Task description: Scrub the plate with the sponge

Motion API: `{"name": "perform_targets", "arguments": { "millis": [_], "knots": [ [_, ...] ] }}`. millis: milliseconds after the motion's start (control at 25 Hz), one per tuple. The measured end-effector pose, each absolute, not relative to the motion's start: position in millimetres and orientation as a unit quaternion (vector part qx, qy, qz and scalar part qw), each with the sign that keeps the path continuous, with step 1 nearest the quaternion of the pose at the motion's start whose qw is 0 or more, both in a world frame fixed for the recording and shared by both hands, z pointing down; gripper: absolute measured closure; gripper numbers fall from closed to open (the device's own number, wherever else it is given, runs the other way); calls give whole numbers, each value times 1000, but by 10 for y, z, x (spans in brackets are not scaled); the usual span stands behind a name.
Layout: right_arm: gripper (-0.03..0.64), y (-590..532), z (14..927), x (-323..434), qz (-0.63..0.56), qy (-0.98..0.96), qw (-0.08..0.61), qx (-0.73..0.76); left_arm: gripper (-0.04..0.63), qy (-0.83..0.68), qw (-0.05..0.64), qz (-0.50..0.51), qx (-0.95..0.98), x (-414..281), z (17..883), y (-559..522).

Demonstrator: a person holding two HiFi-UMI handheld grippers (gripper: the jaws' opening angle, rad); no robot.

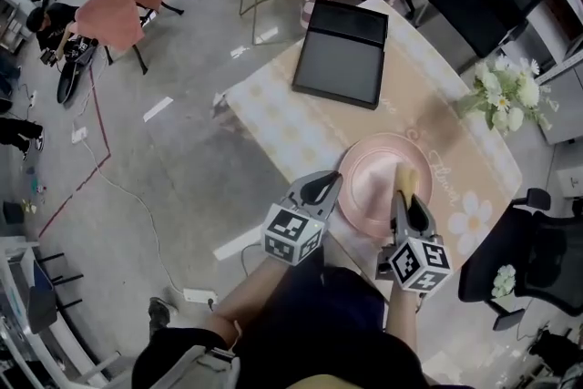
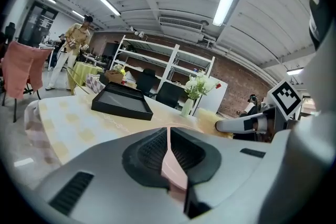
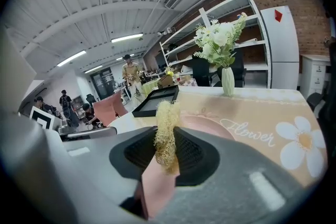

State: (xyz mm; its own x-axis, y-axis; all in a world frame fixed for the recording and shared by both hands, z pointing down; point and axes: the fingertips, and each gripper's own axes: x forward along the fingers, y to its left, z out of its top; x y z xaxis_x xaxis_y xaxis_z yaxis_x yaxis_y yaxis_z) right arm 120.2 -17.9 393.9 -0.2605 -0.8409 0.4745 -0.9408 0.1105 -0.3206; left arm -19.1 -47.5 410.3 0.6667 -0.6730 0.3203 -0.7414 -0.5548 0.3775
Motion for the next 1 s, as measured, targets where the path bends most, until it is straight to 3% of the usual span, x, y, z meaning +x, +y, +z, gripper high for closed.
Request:
{"name": "perform_targets", "arguments": {
  "millis": [1000],
  "knots": [
    [529, -798, 4264, 821, 283, -779, 151, 539, 571, -404, 263, 69, 873, -129, 4354, -862]
  ]
}}
